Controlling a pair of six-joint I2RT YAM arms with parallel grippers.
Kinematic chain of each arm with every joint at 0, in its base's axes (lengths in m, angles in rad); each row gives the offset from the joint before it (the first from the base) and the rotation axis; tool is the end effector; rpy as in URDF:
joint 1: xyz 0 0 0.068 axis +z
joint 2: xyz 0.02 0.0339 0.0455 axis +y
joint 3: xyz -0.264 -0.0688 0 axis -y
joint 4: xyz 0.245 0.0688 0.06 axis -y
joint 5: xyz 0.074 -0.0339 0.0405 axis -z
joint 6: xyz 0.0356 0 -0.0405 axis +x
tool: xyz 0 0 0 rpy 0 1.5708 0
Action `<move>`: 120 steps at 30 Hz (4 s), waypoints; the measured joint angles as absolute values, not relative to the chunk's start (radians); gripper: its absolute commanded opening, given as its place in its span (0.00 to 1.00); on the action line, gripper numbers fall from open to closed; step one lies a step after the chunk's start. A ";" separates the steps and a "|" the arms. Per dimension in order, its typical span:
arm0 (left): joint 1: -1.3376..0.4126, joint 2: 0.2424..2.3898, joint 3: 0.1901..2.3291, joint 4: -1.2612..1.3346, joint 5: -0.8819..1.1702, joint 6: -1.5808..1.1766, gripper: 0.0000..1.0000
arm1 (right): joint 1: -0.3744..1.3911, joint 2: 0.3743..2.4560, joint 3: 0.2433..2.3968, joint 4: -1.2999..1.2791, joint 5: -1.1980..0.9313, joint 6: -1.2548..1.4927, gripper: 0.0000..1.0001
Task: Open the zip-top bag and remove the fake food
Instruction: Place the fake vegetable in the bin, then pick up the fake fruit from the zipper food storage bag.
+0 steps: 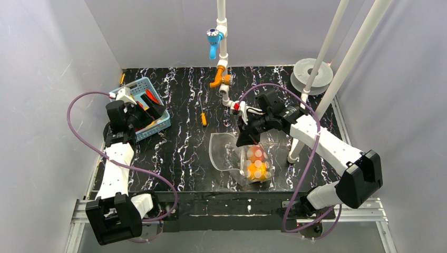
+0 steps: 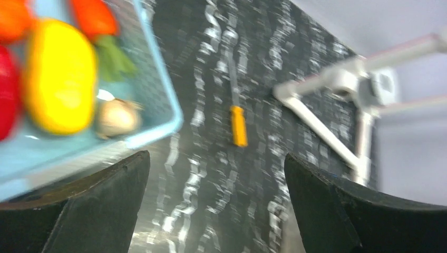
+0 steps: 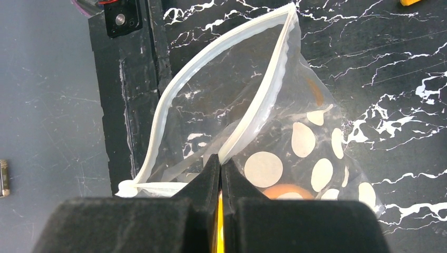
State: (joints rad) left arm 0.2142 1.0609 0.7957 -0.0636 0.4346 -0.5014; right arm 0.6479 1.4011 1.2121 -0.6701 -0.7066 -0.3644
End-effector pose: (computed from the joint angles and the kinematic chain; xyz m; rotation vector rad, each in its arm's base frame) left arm 0.2415 0.0372 0.3033 -0.3823 1.8749 -0.6065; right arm 0.2199 0.1955 0.3101 -1.4275 1.9079 0.9858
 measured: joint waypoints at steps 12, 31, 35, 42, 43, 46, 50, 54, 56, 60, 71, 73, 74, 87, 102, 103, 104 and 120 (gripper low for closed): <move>0.112 0.936 0.720 -0.115 0.792 -0.631 0.98 | 0.648 1.388 1.292 -0.775 -0.652 -0.418 0.02; -0.176 0.609 0.609 -0.231 0.822 -0.698 0.98 | 0.651 1.487 1.329 -0.843 -0.661 -0.463 0.35; -0.220 0.597 0.609 -0.232 0.806 -0.728 0.98 | 0.657 1.494 1.329 -0.863 -0.694 -0.486 0.48; -0.409 0.615 0.610 -0.231 0.715 -0.768 0.92 | 0.678 1.495 1.329 -0.911 -0.758 -0.535 0.62; -0.444 0.621 0.610 -0.230 0.697 -0.770 0.90 | 0.682 1.495 1.329 -0.919 -0.766 -0.542 0.62; -0.556 0.653 0.611 -0.232 0.628 -0.765 0.81 | 0.694 1.495 1.329 -0.937 -0.785 -0.557 0.62; -0.634 0.735 0.622 -0.258 0.540 -0.735 0.77 | 0.701 1.495 1.329 -0.942 -0.790 -0.558 0.63; -0.683 0.841 0.626 -0.279 0.449 -0.707 0.76 | 0.701 1.495 1.329 -0.942 -0.789 -0.557 0.66; -0.713 0.884 0.629 -0.284 0.401 -0.693 0.76 | 0.701 1.493 1.329 -0.941 -0.788 -0.557 0.68; -0.778 0.944 0.639 -0.262 0.317 -0.658 0.73 | 0.687 1.482 1.329 -0.941 -0.802 -0.553 0.70; -0.879 0.994 0.511 -0.017 0.105 -0.498 0.65 | 0.619 1.413 1.162 -0.700 -0.607 -0.353 0.35; -0.885 0.993 0.479 0.029 0.080 -0.453 0.65 | 0.619 1.413 1.130 -0.660 -0.535 -0.313 0.27; -0.887 0.992 0.463 0.052 0.072 -0.433 0.64 | 0.619 1.414 1.122 -0.642 -0.498 -0.297 0.23; -0.902 0.999 0.268 0.416 0.054 -0.192 0.62 | 0.641 1.523 1.117 -0.552 -0.291 -0.257 0.07; -0.920 1.251 0.251 0.688 0.042 -0.051 0.65 | 0.697 1.630 1.174 -0.631 -0.276 -0.312 0.04; -0.920 1.263 0.251 0.703 0.043 -0.047 0.65 | 0.707 1.633 1.177 -0.635 -0.288 -0.315 0.04; -0.921 1.280 0.251 0.718 0.045 -0.044 0.66 | 0.722 1.638 1.183 -0.641 -0.303 -0.317 0.04; -0.947 1.369 0.214 0.889 0.059 -0.033 0.83 | 0.778 1.688 1.242 -0.685 -0.384 -0.308 0.27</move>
State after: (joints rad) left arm -0.9466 1.3689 0.2140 0.8895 0.0592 -0.0330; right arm 0.7784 1.6884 1.2423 -0.6852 -0.3838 -0.3082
